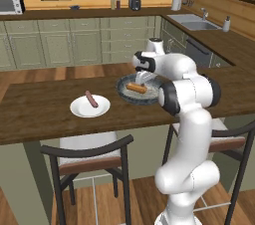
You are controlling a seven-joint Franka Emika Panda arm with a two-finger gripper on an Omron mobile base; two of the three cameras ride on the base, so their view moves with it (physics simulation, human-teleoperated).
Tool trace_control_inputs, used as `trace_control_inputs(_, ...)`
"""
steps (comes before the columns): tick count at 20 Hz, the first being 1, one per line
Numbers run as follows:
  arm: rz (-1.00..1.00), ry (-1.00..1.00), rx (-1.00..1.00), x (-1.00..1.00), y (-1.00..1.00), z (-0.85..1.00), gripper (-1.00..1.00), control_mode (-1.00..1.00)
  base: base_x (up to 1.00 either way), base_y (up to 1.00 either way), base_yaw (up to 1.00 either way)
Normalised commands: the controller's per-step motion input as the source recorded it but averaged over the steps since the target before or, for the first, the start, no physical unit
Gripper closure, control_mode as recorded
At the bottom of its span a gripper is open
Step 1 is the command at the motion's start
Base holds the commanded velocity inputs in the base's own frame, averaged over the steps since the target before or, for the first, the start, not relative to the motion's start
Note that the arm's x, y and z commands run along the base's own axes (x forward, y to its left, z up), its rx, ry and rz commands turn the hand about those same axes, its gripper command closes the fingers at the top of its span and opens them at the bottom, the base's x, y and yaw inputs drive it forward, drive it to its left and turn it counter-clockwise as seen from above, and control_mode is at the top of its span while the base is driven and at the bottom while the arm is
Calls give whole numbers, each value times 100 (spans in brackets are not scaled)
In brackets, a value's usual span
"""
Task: Place one bun and one sausage from the bowl on each plate.
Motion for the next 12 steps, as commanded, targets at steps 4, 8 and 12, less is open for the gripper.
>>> trace_control_inputs(4,0,2,-4,45,0,-38,-100,-100,0,0,0)
trace_control_inputs(8,0,7,-11,29,0,-60,-100,-100,0,0,0)
trace_control_inputs(12,0,1,-11,37,0,-29,-100,-100,0,0,0)
